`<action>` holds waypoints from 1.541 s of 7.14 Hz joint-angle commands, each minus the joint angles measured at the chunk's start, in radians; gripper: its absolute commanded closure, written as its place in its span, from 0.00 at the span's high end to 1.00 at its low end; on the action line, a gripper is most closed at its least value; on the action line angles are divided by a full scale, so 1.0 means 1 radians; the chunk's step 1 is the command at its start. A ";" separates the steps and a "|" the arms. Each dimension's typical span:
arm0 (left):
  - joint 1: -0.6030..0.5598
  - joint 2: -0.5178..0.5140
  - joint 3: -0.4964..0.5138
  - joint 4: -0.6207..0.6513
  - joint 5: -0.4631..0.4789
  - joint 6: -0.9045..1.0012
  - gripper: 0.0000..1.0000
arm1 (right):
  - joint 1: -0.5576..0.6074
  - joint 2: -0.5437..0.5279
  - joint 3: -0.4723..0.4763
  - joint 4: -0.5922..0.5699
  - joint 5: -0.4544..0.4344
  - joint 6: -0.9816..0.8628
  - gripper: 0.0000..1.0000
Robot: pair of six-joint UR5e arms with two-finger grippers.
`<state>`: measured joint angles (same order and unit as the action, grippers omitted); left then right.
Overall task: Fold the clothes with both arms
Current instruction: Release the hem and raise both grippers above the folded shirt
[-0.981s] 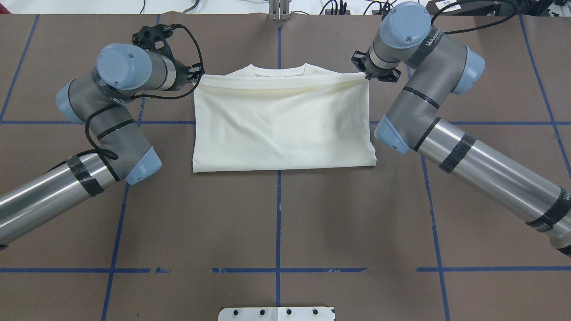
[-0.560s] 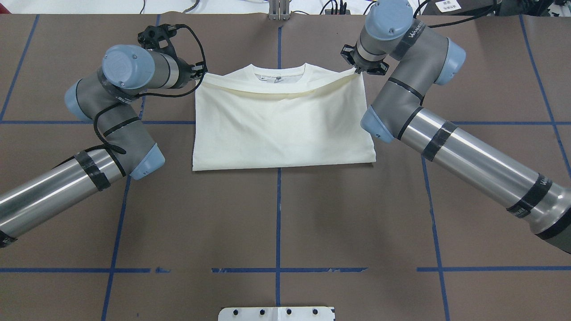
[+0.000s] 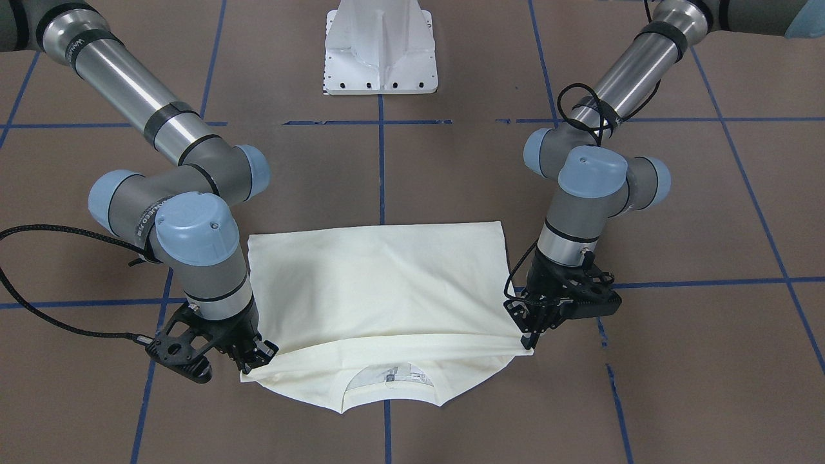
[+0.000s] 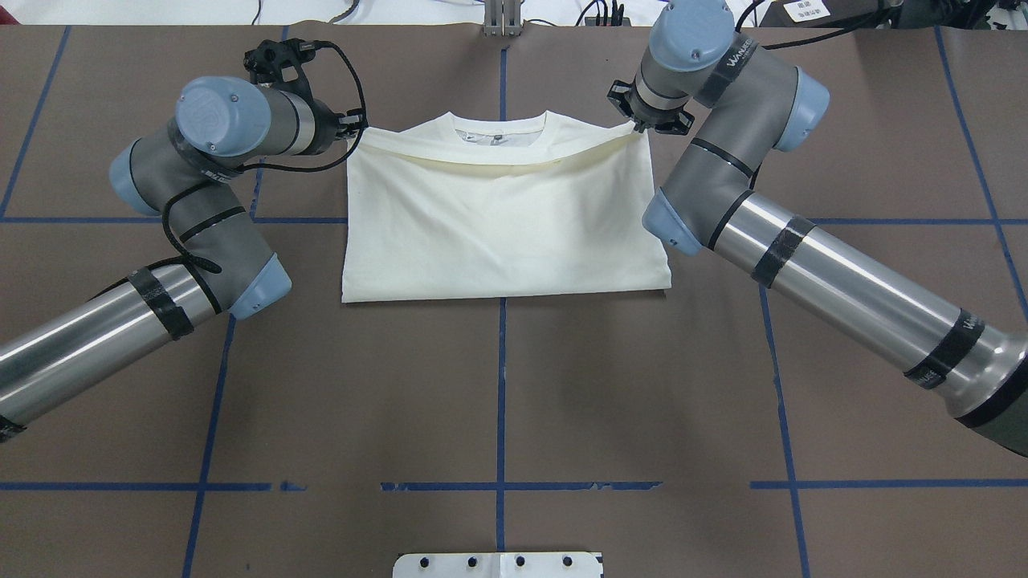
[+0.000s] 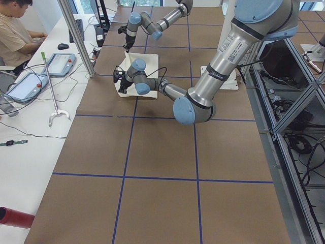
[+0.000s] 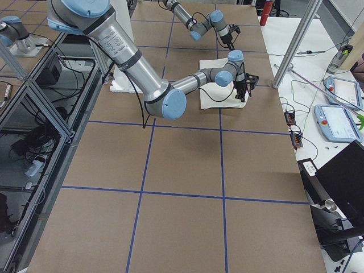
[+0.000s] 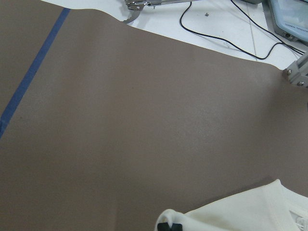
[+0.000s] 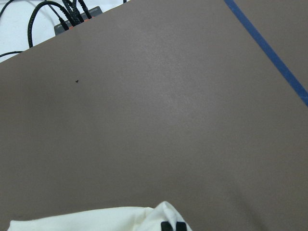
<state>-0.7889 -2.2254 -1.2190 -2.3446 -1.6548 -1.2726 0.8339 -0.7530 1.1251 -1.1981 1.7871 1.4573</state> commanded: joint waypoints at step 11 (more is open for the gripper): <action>-0.006 0.064 -0.092 -0.001 -0.005 0.018 0.41 | -0.018 -0.032 0.075 -0.001 0.000 0.011 0.90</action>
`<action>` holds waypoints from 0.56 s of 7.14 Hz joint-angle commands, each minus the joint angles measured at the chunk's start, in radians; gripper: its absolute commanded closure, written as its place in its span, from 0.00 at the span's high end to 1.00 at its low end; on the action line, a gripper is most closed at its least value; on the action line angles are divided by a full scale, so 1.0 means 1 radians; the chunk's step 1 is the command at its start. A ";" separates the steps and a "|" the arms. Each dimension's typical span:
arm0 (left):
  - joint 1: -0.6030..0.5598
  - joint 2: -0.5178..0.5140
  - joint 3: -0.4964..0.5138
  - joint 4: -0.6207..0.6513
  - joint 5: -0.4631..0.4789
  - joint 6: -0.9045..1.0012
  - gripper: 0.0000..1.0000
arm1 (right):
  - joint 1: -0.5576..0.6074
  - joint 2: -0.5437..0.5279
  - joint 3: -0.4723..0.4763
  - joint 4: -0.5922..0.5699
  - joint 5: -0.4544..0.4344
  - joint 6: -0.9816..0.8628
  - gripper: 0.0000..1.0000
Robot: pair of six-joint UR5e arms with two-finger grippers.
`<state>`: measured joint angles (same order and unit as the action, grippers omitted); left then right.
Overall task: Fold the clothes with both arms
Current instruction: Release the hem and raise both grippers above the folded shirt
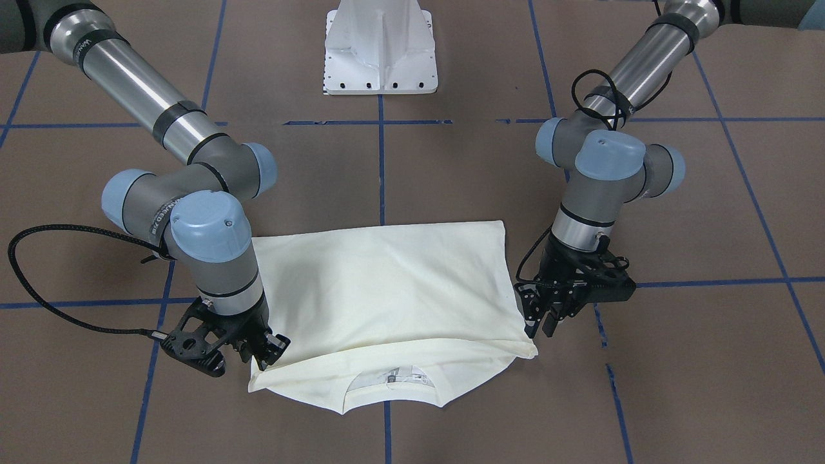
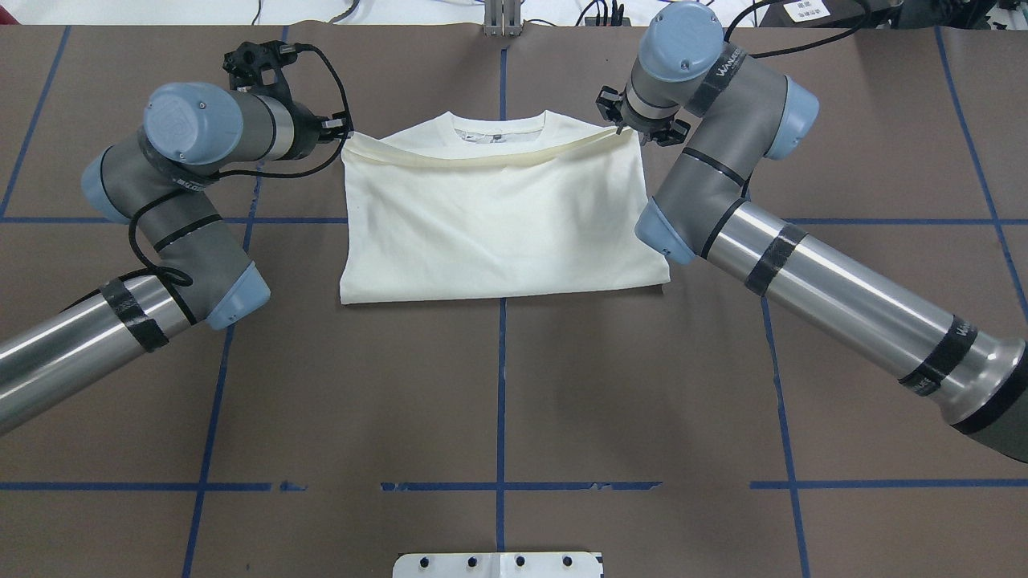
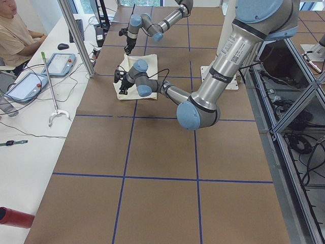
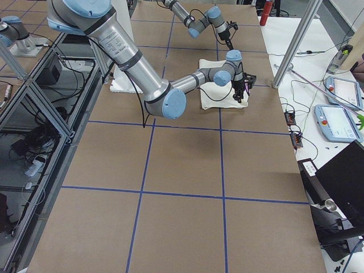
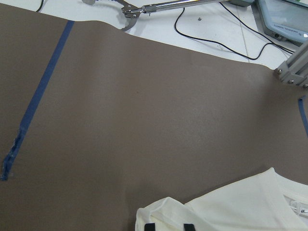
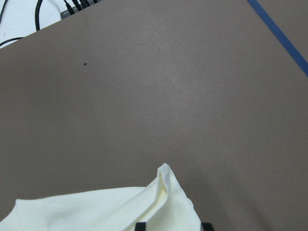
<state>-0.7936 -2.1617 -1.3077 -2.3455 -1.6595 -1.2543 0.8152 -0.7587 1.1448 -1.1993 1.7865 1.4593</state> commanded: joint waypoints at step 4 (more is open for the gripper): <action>-0.003 0.003 -0.028 0.003 -0.003 0.000 0.41 | -0.138 -0.385 0.540 -0.008 -0.001 0.222 0.86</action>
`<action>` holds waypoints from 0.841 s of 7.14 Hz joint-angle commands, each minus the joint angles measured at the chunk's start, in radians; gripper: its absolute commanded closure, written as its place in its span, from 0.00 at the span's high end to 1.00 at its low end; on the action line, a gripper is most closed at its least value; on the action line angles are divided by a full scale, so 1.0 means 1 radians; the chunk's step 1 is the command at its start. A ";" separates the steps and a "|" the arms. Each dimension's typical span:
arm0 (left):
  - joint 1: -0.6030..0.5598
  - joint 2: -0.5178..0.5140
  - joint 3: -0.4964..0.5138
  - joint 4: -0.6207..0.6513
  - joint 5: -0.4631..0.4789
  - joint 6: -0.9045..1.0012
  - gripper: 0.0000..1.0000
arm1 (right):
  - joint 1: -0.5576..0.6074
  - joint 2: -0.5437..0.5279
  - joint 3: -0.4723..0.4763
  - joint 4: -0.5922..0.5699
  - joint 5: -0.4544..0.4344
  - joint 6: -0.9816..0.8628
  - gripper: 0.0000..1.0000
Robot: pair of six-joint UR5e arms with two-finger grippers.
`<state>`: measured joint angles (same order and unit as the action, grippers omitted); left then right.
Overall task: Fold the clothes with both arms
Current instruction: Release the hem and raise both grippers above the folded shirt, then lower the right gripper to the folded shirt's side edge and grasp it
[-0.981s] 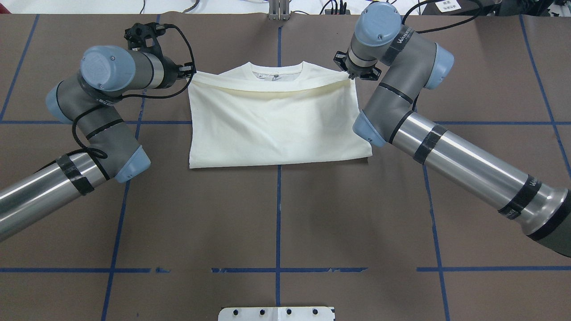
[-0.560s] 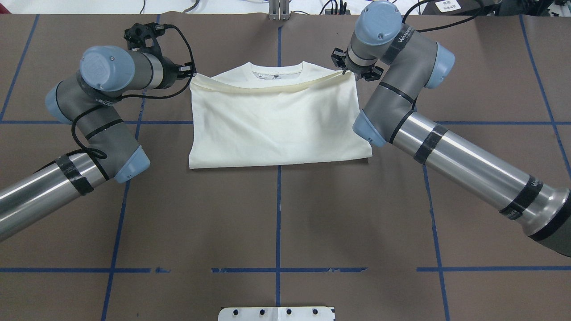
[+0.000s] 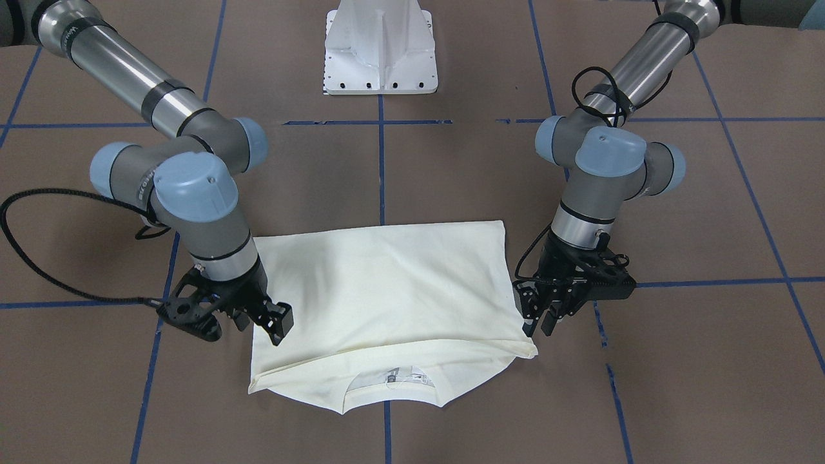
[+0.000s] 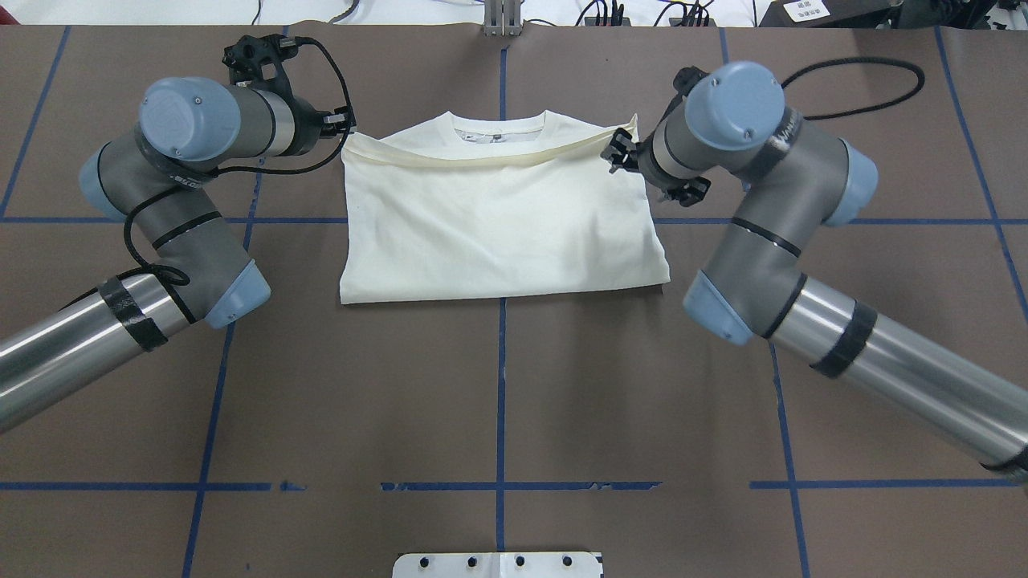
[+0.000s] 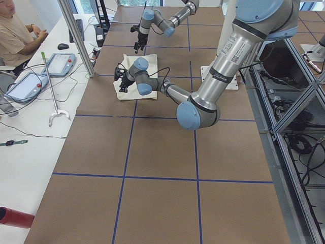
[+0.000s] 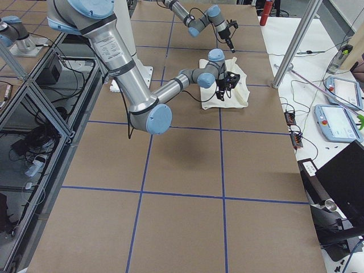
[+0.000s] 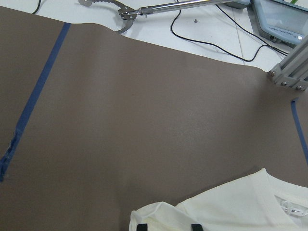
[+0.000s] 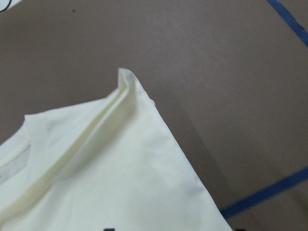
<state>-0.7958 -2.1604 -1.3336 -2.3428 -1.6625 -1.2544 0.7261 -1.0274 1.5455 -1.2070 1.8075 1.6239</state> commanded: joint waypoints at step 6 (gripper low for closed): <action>-0.003 0.025 -0.021 -0.003 0.001 0.000 0.42 | -0.117 -0.146 0.088 0.010 -0.129 0.033 0.58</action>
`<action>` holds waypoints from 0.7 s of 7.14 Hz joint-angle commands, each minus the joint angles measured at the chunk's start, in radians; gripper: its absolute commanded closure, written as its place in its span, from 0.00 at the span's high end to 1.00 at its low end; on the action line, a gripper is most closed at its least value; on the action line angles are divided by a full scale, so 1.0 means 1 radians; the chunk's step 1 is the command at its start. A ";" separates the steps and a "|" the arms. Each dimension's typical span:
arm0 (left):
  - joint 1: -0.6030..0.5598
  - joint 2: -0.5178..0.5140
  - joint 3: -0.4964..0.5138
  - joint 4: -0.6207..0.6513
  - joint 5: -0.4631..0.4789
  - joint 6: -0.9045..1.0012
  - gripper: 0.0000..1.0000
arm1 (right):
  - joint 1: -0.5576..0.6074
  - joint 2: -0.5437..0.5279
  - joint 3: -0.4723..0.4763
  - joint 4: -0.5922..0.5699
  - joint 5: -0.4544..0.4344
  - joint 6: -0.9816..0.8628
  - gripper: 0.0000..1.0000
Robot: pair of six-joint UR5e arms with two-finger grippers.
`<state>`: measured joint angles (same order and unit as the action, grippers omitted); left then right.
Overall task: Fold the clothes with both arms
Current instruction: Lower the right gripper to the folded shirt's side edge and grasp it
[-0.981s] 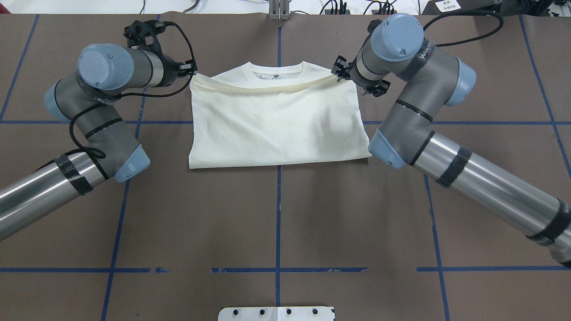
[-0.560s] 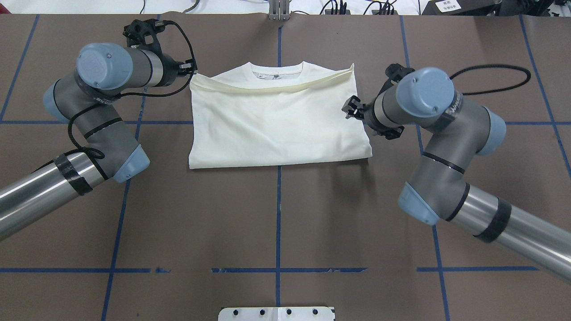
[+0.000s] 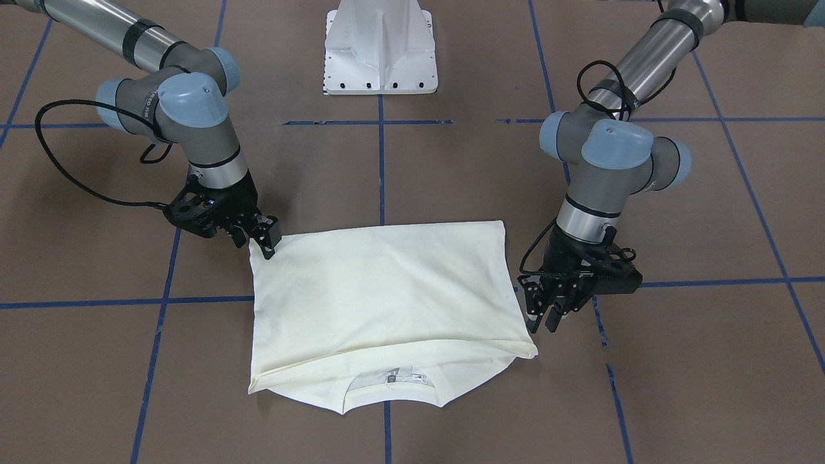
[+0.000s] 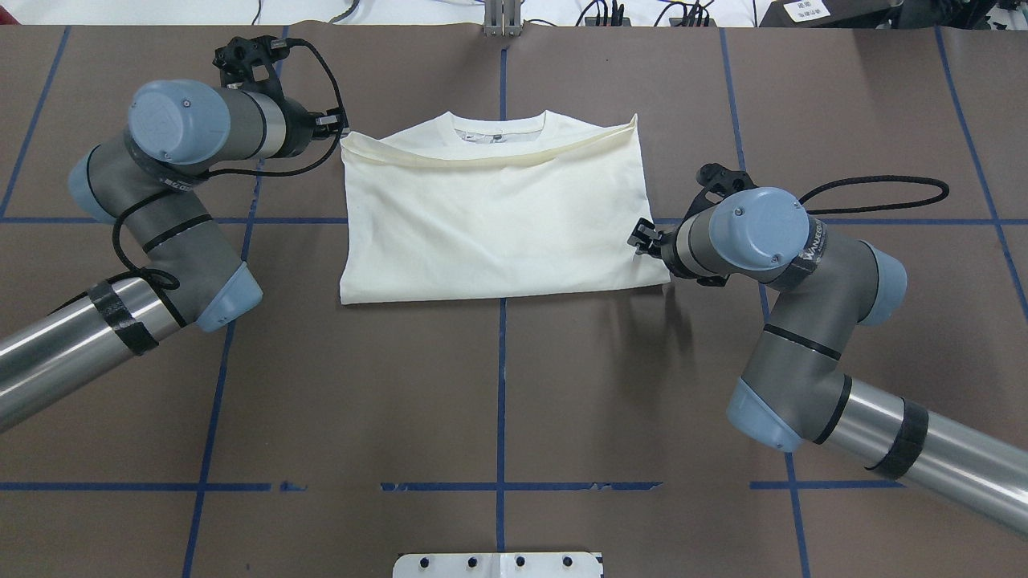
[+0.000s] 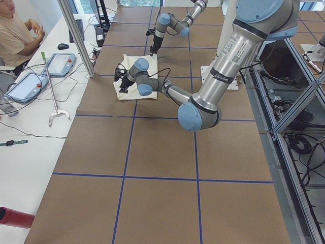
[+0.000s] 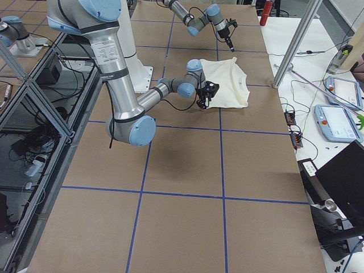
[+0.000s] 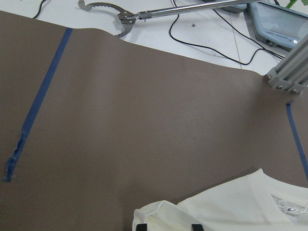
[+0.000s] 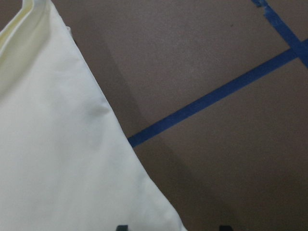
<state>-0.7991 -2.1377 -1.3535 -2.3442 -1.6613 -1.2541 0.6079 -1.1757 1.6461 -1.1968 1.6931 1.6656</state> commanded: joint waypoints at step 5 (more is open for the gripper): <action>0.000 0.002 -0.001 0.000 0.000 0.001 0.42 | 0.000 0.027 -0.026 0.000 -0.015 -0.007 0.00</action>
<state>-0.7992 -2.1354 -1.3545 -2.3443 -1.6613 -1.2541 0.6079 -1.1540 1.6206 -1.1963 1.6783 1.6574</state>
